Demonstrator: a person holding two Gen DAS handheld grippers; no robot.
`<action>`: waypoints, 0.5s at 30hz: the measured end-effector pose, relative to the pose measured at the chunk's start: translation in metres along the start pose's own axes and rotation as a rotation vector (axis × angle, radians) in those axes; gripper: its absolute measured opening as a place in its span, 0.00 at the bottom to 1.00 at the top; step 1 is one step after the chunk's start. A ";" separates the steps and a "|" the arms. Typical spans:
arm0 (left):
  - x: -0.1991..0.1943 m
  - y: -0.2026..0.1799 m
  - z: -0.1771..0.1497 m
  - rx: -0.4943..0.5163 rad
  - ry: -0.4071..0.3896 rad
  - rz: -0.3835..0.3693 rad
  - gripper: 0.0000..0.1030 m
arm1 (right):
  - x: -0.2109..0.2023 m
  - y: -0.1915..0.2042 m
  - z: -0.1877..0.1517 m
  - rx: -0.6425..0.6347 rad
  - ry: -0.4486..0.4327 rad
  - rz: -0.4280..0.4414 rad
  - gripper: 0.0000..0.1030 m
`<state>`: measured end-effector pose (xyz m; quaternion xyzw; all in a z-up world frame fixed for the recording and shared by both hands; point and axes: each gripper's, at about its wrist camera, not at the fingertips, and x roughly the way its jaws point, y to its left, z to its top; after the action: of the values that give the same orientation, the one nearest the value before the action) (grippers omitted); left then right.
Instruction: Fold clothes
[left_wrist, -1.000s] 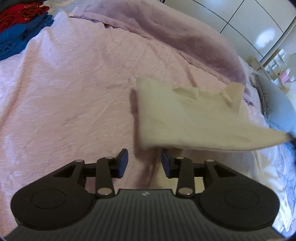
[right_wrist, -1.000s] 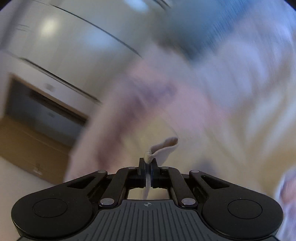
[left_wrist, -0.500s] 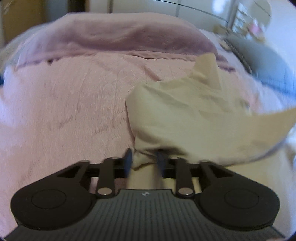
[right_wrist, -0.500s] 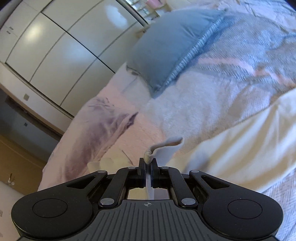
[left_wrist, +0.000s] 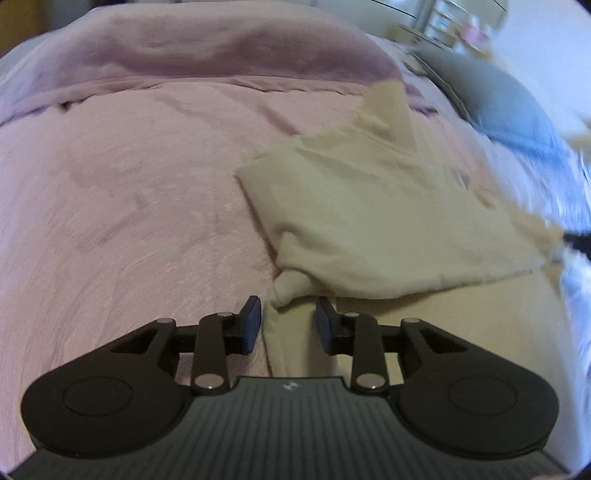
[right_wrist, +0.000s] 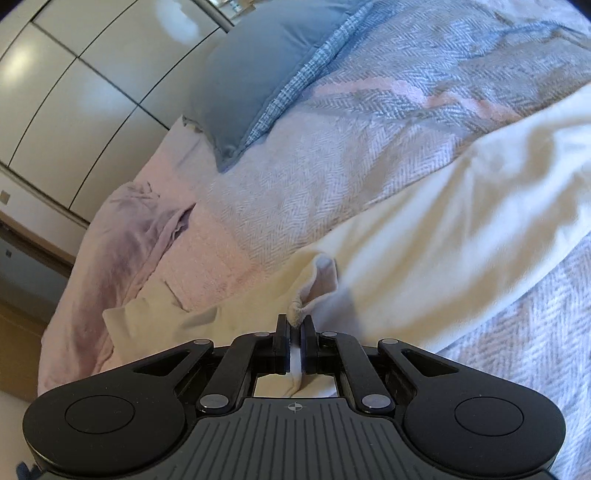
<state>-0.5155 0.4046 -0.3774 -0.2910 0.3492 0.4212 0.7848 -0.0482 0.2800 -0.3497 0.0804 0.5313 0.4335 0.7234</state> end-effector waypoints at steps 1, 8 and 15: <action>0.001 -0.001 0.001 0.019 -0.008 0.014 0.04 | 0.000 -0.001 0.000 0.001 0.001 0.004 0.03; -0.015 0.029 -0.017 -0.174 -0.084 -0.003 0.05 | -0.005 -0.013 -0.011 -0.106 0.000 -0.142 0.02; -0.013 0.042 -0.020 -0.325 -0.110 -0.056 0.07 | -0.002 0.001 -0.017 -0.208 -0.075 -0.095 0.03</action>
<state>-0.5628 0.4033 -0.3863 -0.4000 0.2247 0.4653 0.7570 -0.0625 0.2732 -0.3549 -0.0041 0.4594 0.4481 0.7669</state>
